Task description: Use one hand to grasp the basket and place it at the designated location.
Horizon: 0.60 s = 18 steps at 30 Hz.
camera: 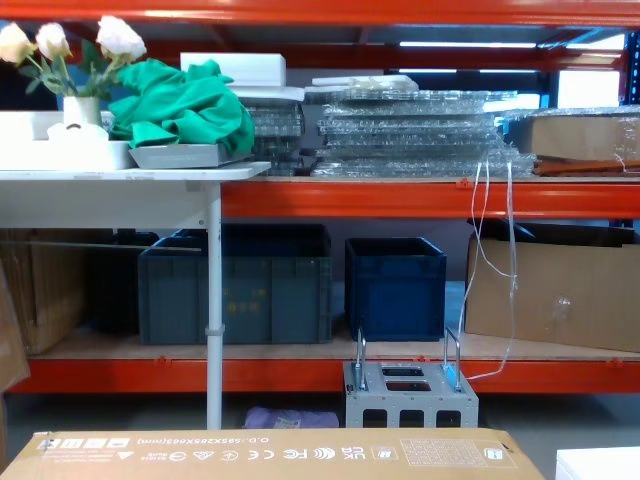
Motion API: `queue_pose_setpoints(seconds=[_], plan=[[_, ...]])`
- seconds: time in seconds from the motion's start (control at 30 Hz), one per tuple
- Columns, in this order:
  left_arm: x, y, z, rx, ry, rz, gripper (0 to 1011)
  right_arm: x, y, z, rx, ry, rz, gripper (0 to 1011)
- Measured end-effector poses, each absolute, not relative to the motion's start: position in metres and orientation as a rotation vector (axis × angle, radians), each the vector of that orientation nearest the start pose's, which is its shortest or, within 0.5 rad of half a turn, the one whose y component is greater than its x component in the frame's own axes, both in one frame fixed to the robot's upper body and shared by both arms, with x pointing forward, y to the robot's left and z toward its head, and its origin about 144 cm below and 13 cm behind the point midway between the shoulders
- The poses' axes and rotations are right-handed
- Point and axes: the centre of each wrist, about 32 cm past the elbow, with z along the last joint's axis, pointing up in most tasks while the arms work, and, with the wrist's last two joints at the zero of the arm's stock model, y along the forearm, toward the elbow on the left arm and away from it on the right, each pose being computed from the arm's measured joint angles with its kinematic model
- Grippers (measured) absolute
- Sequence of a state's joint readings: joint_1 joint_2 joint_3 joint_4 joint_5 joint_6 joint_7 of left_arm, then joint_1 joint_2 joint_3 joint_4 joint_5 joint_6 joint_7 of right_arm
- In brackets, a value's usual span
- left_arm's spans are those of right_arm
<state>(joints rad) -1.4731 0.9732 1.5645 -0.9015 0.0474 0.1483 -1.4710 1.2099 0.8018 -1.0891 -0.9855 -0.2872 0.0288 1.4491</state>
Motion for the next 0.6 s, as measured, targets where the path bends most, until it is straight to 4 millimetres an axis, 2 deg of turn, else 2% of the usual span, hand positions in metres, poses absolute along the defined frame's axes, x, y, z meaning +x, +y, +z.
queue_pose_setpoints(seconds=[0.03, 0.07, 0.17, 0.2, 0.23, 0.3, 0.6], plan=[[0.6169, 0.4953, 1.396, 1.629, 0.163, 0.177, 0, 0.6445, -0.4019, 1.3821, -1.519, -0.19, -0.056, 515], [0.6169, 0.4953, 1.3961, 1.629, 0.163, 0.177, 0, 0.6446, -0.4021, 1.3826, -1.519, -0.191, -0.058, 454], [0.6169, 0.4954, 1.396, 1.629, 0.163, 0.177, 0, 0.6446, -0.4024, 1.3829, -1.518, -0.191, -0.06, 390], [0.6169, 0.4954, 1.3961, 1.629, 0.163, 0.177, 0, 0.6445, -0.4027, 1.3831, -1.517, -0.192, -0.061, 330], [0.6169, 0.4953, 1.396, 1.629, 0.163, 0.177, 0, 0.6445, -0.4028, 1.3831, -1.517, -0.192, -0.062, 330], [0.6169, 0.4953, 1.396, 1.629, 0.163, 0.177, 0, 0.6444, -0.4033, 1.3833, -1.517, -0.192, -0.064, 244], [0.6169, 0.4954, 1.396, 1.629, 0.163, 0.177, 0, 0.6426, -0.4051, 1.3853, -1.514, -0.195, -0.073, 237]])
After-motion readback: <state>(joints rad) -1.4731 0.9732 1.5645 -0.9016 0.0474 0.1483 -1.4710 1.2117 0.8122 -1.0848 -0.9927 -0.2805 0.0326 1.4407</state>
